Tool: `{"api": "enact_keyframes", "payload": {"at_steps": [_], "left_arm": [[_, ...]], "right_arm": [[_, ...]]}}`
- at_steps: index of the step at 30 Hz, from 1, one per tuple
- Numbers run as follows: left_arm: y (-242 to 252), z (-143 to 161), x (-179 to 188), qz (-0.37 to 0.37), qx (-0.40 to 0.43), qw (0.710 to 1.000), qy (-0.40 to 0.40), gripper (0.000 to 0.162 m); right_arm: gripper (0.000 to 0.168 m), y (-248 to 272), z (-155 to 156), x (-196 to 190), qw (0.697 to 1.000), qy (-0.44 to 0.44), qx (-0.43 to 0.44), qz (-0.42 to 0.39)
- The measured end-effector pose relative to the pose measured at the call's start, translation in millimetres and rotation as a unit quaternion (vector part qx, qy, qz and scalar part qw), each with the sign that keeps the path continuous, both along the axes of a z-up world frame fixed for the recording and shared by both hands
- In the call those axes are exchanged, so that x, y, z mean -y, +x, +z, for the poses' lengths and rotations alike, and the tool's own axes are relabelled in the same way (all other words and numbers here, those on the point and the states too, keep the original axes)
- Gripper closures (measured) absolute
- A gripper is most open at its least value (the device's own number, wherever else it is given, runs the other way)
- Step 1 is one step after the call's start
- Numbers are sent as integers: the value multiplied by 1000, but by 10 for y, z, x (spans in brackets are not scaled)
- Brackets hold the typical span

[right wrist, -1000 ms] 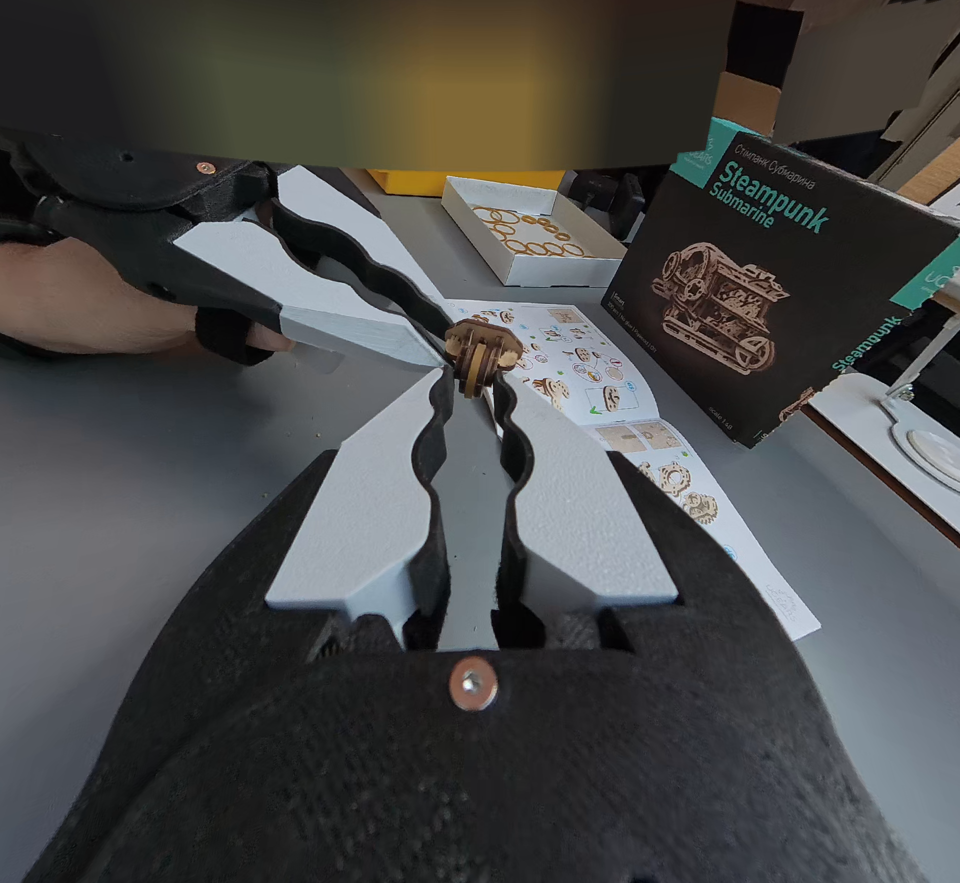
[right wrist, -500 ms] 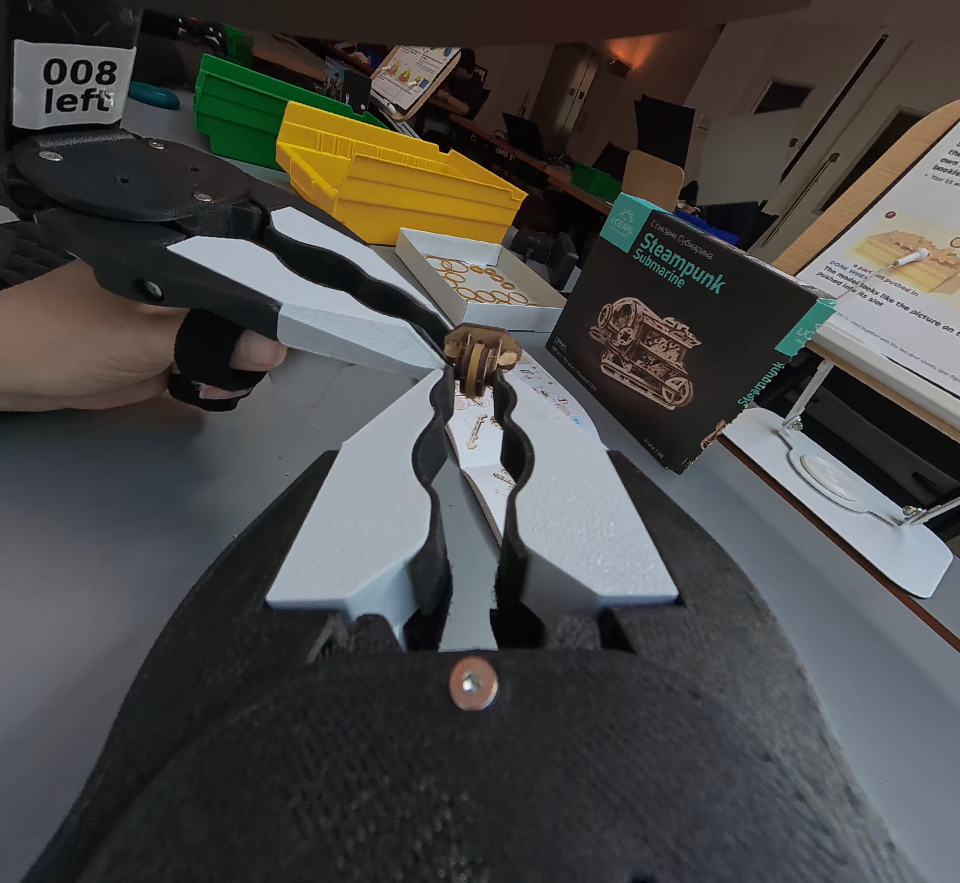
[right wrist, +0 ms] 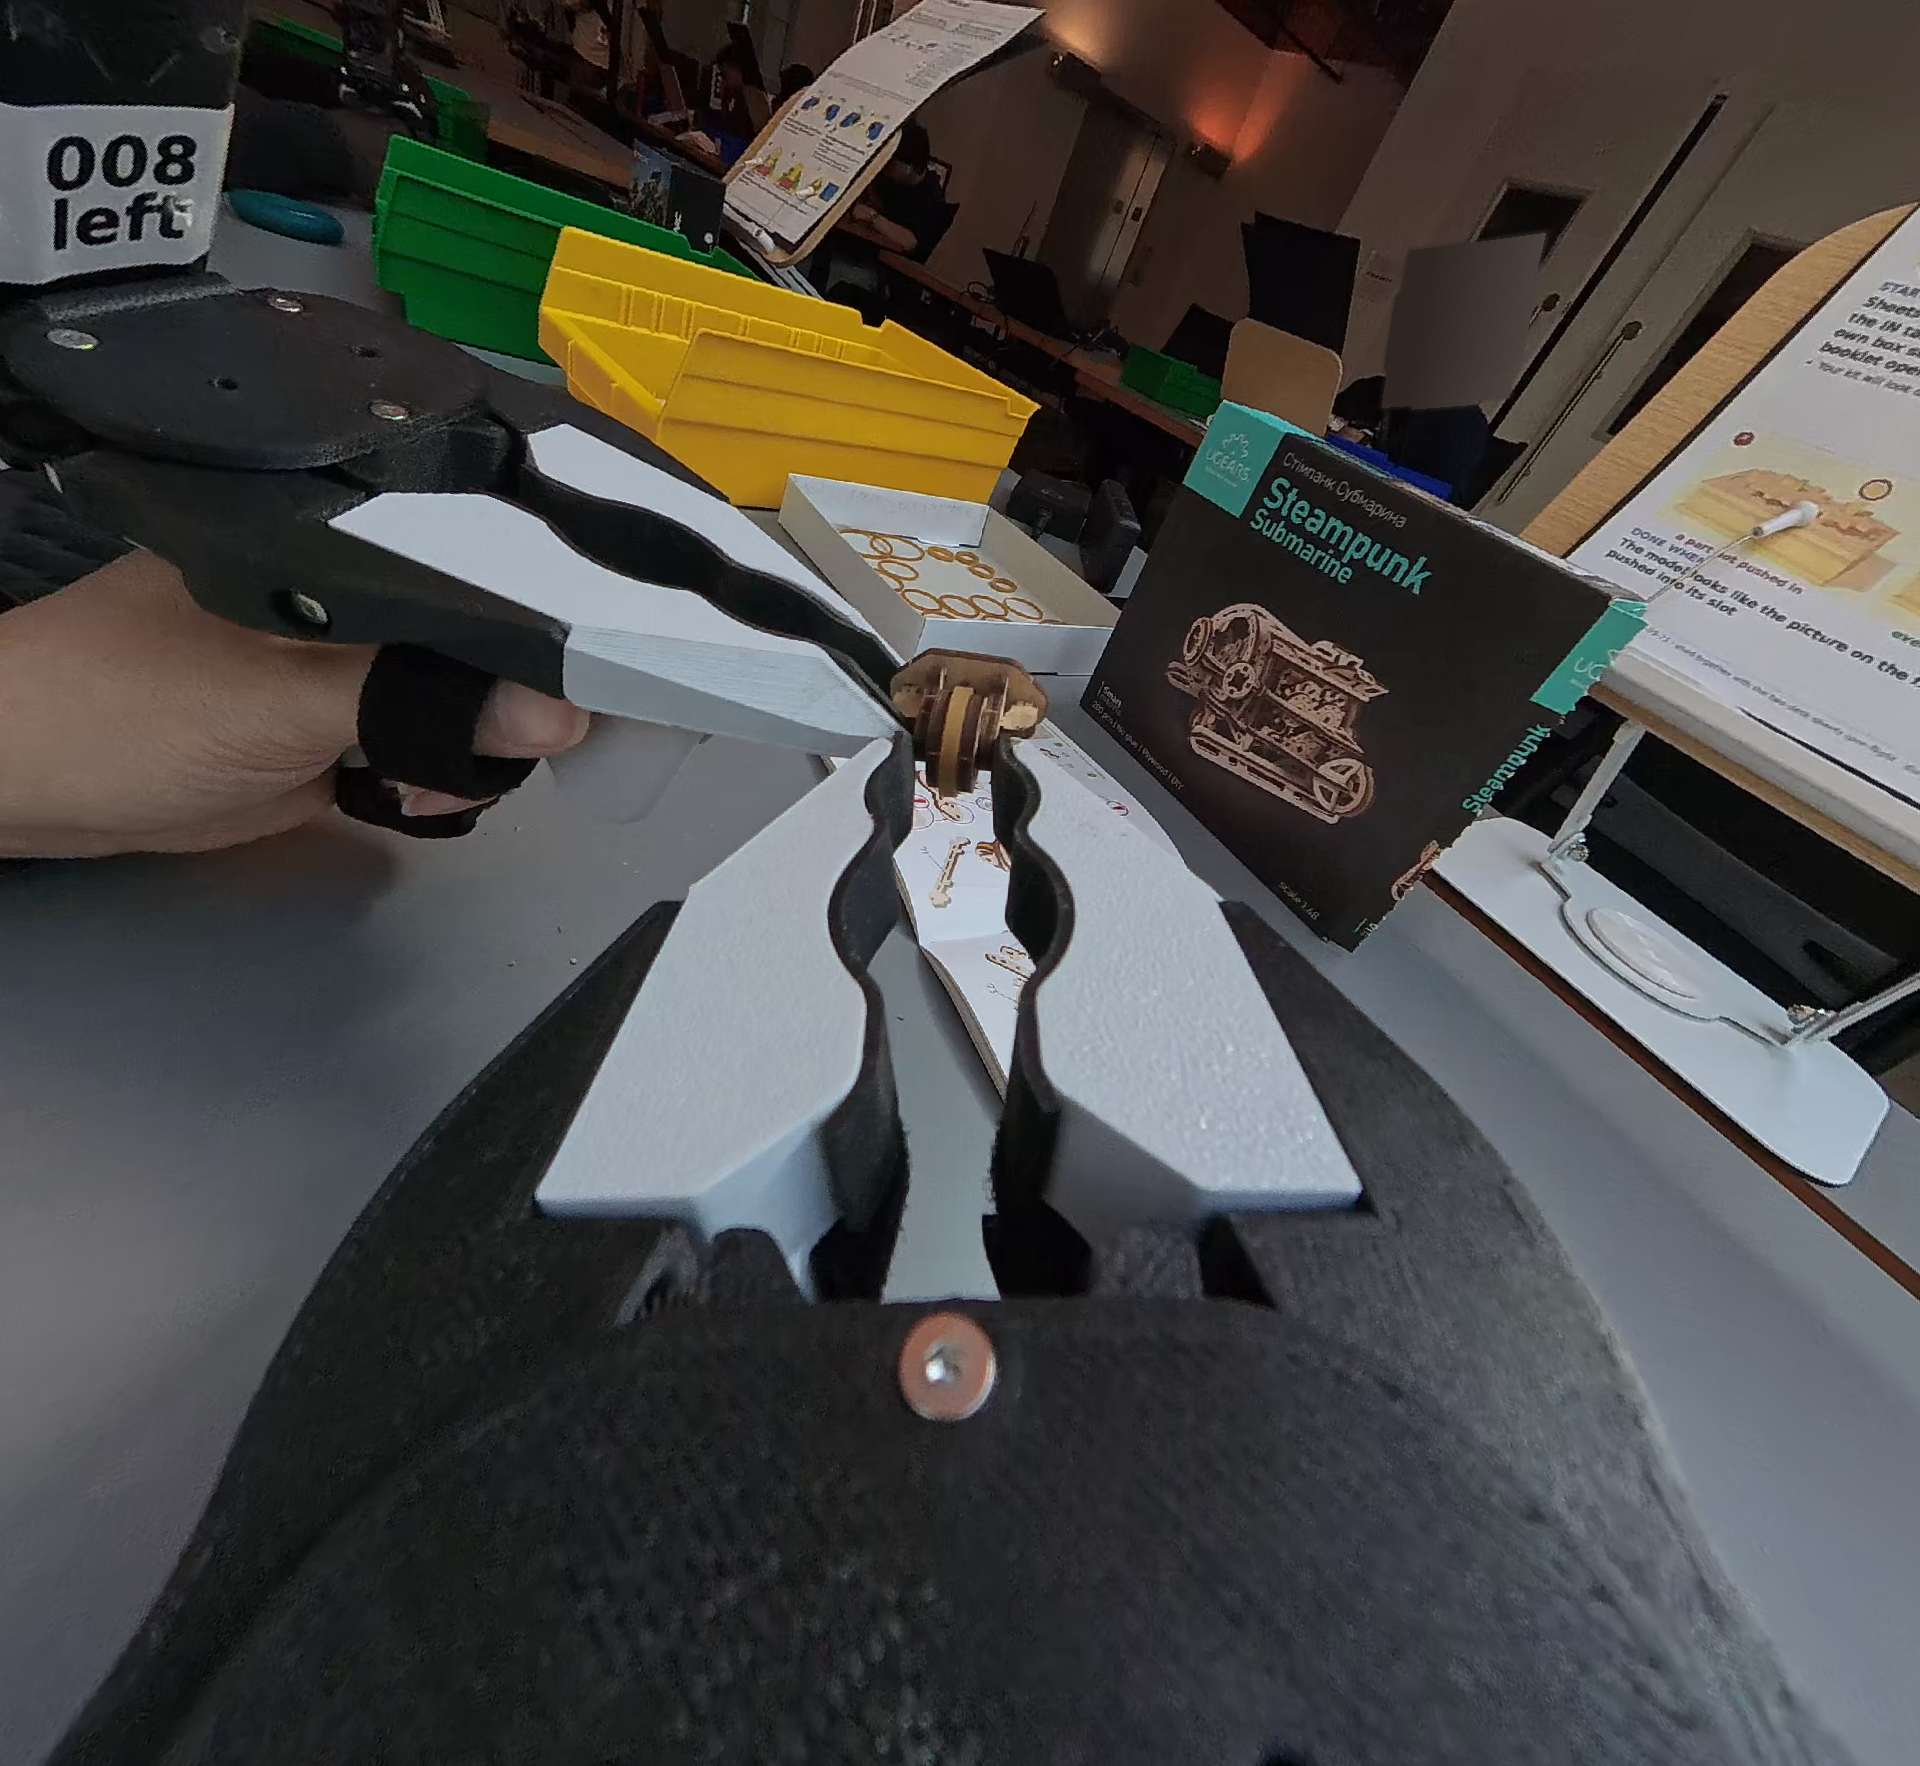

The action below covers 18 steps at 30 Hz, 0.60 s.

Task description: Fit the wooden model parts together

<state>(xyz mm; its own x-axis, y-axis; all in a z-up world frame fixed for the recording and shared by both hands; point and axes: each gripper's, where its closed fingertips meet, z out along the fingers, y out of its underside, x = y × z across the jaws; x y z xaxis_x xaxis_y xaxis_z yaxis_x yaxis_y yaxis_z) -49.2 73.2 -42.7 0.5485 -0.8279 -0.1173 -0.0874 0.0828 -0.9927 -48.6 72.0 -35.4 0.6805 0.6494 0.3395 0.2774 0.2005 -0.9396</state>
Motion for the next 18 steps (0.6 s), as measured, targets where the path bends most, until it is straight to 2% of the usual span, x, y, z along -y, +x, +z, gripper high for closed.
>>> {"api": "enact_keyframes", "payload": {"at_steps": [18], "left_arm": [[-8, -18, -12, -6, 11, 1000, -6, 150]], "right_arm": [[155, 6, -35, -23, 1000, 3, 9, 0]]}}
